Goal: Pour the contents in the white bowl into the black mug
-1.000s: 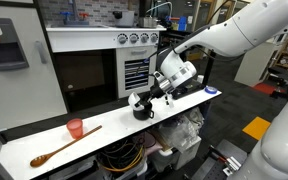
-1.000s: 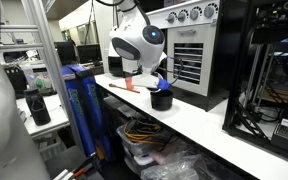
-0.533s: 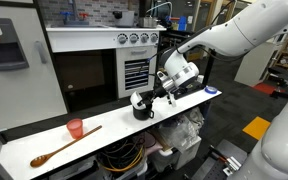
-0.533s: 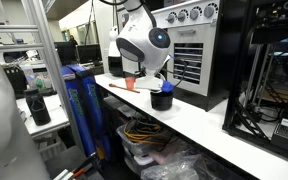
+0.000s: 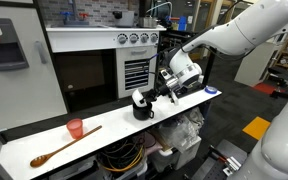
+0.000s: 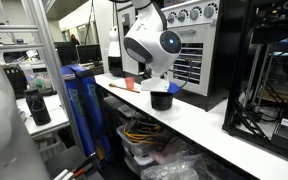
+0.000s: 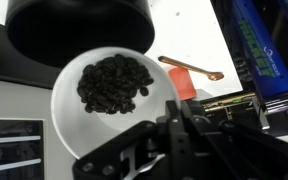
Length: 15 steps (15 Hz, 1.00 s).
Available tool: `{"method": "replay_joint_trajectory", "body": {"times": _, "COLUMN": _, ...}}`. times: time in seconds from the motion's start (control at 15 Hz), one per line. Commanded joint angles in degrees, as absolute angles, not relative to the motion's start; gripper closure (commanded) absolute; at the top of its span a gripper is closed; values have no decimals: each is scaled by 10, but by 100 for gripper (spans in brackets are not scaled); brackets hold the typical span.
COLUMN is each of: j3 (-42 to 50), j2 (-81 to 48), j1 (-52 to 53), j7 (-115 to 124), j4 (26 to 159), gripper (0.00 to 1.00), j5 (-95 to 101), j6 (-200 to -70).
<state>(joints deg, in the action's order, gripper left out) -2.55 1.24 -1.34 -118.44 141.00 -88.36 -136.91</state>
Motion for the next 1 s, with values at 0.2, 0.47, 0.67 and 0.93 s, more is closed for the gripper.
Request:
{"method": "replay_joint_trajectory", "body": {"times": 0.2, "j3": -9, "j2": 2, "j1": -11, "j7": -1231, "j4": 1405, "gripper": 99, "j5": -897, "j6": -1326}}
{"method": "replay_joint_trajectory", "body": {"times": 0.47, "j3": -8, "j2": -3, "j1": -12, "j7": -1254, "j4": 1403, "gripper": 99, "j5": -907, "j6": -1320}}
{"method": "replay_joint_trajectory", "body": {"times": 0.67, "j3": -6, "j2": -9, "j1": -13, "j7": -1277, "j4": 1401, "gripper": 99, "j5": -920, "j6": -1311}}
{"method": "replay_joint_trajectory", "body": {"times": 0.93, "j3": 0, "j2": -22, "j1": -15, "j7": -1302, "j4": 1396, "gripper": 99, "j5": -927, "j6": -1293}}
